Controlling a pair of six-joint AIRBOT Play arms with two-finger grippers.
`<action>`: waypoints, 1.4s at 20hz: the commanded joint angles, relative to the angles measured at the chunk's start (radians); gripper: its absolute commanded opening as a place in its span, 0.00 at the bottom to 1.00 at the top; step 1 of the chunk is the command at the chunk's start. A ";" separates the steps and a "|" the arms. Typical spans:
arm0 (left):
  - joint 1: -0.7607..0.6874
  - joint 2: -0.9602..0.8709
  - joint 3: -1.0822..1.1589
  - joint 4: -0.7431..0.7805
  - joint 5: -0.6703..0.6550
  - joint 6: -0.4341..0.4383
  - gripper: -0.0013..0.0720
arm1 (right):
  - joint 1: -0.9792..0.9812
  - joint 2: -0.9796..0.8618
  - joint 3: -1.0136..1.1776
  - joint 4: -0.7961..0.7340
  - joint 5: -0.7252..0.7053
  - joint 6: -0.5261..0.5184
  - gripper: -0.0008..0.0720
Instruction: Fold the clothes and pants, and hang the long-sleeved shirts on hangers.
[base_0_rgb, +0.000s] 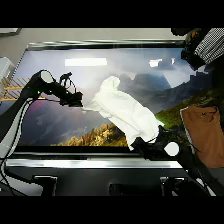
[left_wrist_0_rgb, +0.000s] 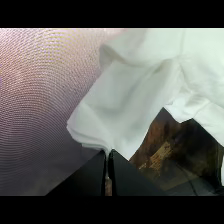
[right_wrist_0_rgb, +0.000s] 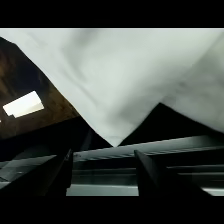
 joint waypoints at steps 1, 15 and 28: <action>0.000 -0.001 0.000 0.004 0.001 0.003 0.04 | 0.104 -0.063 -0.017 -0.008 -0.125 0.106 0.65; 0.005 0.006 0.001 0.055 0.000 0.026 0.04 | 0.090 -0.024 0.013 -0.047 -0.222 0.112 0.05; 0.314 0.690 0.003 0.110 0.032 0.082 0.04 | -0.628 0.200 1.057 -0.491 0.239 0.010 0.05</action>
